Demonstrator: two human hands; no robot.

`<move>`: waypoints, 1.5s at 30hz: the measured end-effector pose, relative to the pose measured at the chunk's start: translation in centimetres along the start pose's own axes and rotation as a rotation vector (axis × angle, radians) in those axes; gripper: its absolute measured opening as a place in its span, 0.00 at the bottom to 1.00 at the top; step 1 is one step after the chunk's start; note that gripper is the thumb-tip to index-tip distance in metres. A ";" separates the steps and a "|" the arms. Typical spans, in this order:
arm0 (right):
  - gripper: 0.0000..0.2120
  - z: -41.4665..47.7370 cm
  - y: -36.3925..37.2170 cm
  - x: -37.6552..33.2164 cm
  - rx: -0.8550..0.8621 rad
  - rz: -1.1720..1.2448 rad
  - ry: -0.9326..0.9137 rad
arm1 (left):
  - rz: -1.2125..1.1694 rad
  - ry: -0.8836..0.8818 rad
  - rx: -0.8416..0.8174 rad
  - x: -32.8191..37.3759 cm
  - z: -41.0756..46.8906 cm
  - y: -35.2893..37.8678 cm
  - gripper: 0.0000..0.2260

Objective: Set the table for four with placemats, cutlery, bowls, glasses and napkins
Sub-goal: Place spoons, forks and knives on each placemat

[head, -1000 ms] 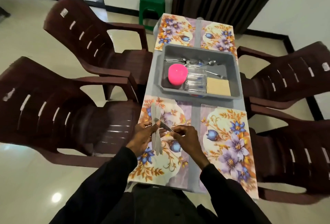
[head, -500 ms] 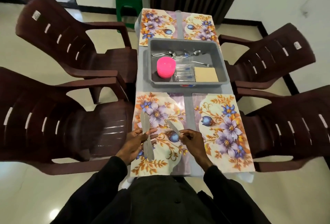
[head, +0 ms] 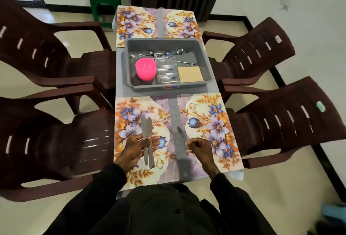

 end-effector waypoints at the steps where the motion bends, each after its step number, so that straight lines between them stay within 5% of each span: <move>1: 0.07 0.5 -0.6 0.3 -0.005 -0.022 -0.006 | -0.007 0.003 0.000 -0.2 0.2 0.4 0.09; 19: 0.08 15.4 -12.7 6.8 -0.198 -0.256 -0.204 | -0.309 0.068 0.389 -9.8 -0.4 10.7 0.11; 30: 0.07 24.4 -9.0 5.1 -0.286 -0.475 -0.365 | -0.330 0.141 0.555 -12.8 -3.8 11.9 0.12; 45: 0.03 24.1 -8.2 4.4 -0.182 -0.471 -0.542 | -0.289 0.174 0.655 -12.8 -5.4 11.7 0.09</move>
Point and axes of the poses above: each hand's wrist, its own z-axis towards the middle knuckle, its own y-axis out of the palm, x = y × z, the point moved 8 cm from there along z, towards the middle knuckle, and after that the axes turned 2 degrees about -z, right-handed, at the moved point
